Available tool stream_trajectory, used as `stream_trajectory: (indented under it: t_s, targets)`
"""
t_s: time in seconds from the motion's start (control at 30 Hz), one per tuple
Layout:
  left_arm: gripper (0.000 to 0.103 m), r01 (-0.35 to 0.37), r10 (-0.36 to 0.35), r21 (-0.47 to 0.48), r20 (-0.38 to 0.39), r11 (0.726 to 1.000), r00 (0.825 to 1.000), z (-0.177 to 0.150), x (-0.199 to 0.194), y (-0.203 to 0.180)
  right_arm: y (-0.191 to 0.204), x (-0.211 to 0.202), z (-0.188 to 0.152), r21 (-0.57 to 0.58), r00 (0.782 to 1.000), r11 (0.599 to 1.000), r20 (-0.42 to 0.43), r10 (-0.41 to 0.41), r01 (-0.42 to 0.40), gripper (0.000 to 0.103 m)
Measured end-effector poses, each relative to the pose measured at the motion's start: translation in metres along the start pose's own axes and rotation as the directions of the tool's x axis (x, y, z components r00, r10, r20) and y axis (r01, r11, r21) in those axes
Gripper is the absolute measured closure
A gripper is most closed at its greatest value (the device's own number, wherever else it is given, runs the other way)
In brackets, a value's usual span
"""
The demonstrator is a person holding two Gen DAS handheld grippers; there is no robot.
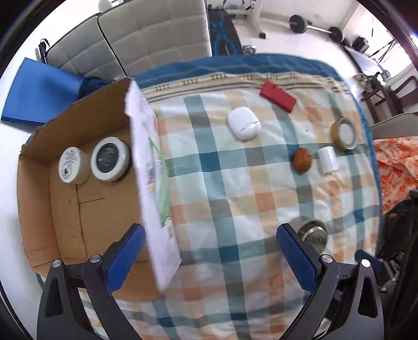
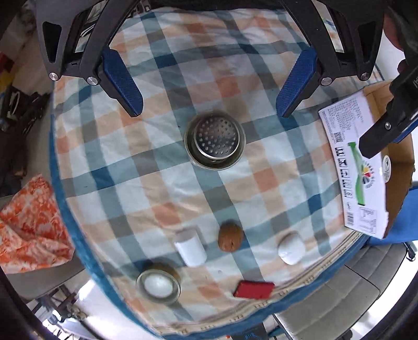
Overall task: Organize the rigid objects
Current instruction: 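Grasp the metal shaker cup with the right tool while the left tool grasps the gold-rimmed lid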
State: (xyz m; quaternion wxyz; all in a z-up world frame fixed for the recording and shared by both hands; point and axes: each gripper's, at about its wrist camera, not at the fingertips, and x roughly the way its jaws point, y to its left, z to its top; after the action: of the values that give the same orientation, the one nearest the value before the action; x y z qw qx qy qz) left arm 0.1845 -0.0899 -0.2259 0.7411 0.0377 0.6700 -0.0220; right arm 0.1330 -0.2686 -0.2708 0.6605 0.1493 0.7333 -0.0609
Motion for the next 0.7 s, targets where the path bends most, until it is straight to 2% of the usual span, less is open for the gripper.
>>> stream_trajectory:
  t_s: [0.23,0.27,0.33,0.4,0.57,0.7]
  targets:
    - [0.000,-0.087,0.087,0.004,-0.049,0.996,0.995,0.016,0.036,-0.015,-0.005,0.060,0.015,0.047,0.990,0.995,-0.108,0.095,-0.090,0.002]
    - [0.000,-0.091,0.091,0.004,-0.055,0.996,0.994,0.018,0.040,-0.015,-0.007,0.066,0.016,0.056,0.987,0.994,-0.119,0.104,-0.098,0.004]
    - [0.000,-0.102,0.102,0.004,-0.068,0.995,0.992,0.021,0.045,-0.014,-0.010,0.077,0.016,0.060,0.986,0.994,-0.140,0.094,-0.087,0.017]
    - [0.000,-0.095,0.095,0.000,-0.075,0.995,0.993,0.023,0.048,-0.014,-0.014,0.082,0.015,0.048,0.987,0.996,-0.139,0.077,-0.071,0.025]
    - [0.000,-0.063,0.063,0.002,-0.071,0.998,0.995,0.033,0.042,-0.023,-0.026,0.076,0.011,0.027,0.988,0.997,-0.135,0.080,-0.077,0.027]
    - [0.000,-0.001,0.003,0.032,-0.052,0.999,0.999,0.051,0.029,-0.047,-0.063,0.061,0.020,0.078,0.988,0.993,-0.119,0.095,-0.086,0.028]
